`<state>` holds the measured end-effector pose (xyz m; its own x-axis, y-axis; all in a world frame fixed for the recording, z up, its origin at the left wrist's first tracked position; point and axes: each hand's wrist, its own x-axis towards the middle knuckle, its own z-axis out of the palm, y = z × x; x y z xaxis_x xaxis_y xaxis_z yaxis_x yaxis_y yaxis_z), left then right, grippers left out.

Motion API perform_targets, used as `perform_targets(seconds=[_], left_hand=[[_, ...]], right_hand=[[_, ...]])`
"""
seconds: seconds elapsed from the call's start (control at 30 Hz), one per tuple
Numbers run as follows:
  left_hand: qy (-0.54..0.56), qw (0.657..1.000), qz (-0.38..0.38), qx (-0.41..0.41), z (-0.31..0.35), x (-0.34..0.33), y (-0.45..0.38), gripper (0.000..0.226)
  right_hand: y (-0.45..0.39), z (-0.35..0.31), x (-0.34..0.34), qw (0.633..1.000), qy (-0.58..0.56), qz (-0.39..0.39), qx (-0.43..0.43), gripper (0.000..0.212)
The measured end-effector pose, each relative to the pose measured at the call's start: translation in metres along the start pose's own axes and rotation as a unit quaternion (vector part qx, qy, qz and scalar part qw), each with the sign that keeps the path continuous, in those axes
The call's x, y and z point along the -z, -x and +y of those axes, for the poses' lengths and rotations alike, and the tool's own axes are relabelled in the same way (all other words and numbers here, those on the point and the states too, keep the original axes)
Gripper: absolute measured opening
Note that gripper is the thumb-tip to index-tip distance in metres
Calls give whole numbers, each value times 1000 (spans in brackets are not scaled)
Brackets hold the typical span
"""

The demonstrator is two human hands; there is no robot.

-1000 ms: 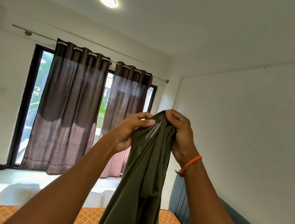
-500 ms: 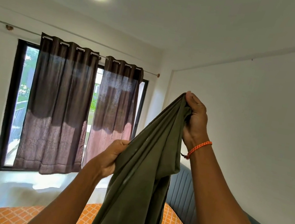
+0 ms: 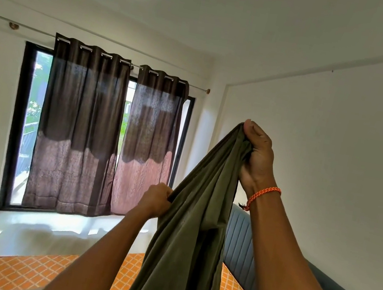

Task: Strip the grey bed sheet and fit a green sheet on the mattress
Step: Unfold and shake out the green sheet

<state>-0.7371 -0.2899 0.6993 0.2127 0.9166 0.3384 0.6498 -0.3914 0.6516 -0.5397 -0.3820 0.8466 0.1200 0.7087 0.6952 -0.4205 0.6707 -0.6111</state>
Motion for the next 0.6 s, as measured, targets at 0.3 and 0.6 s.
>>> perform_targets(seconds=[0.3, 0.6], left_hand=[[-33, 996, 63, 45, -2, 10, -6, 20], [-33, 937, 338, -85, 32, 96, -10, 30]], right_hand=[[-11, -14, 26, 996, -91, 6, 2, 23], [-14, -28, 62, 994, -21, 98, 32, 27]])
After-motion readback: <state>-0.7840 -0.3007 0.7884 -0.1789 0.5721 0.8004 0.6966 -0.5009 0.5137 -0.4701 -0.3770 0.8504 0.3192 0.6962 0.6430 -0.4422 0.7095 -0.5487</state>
